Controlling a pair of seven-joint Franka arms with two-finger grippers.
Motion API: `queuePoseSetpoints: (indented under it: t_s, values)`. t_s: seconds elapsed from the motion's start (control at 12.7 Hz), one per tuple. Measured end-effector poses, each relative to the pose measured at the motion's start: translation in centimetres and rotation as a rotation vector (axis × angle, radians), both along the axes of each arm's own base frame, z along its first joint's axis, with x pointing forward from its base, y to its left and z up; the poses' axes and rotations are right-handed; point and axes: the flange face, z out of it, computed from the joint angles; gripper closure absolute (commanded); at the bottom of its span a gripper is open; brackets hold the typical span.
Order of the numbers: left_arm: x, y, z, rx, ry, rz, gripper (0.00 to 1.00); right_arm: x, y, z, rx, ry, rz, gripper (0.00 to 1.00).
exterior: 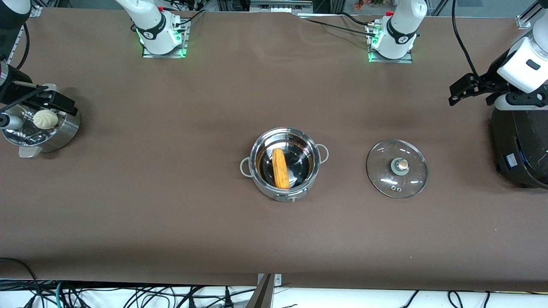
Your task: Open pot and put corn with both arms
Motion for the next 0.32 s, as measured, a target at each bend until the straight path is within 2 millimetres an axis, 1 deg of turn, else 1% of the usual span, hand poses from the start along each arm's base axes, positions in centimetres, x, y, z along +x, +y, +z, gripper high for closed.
queuePoseSetpoints:
  t_s: [0.32]
  values:
    - [-0.03,0.0,0.03,0.0,0.002,0.0,0.0,0.17,-0.14,-0.37,0.0,0.006,-0.002,0.0]
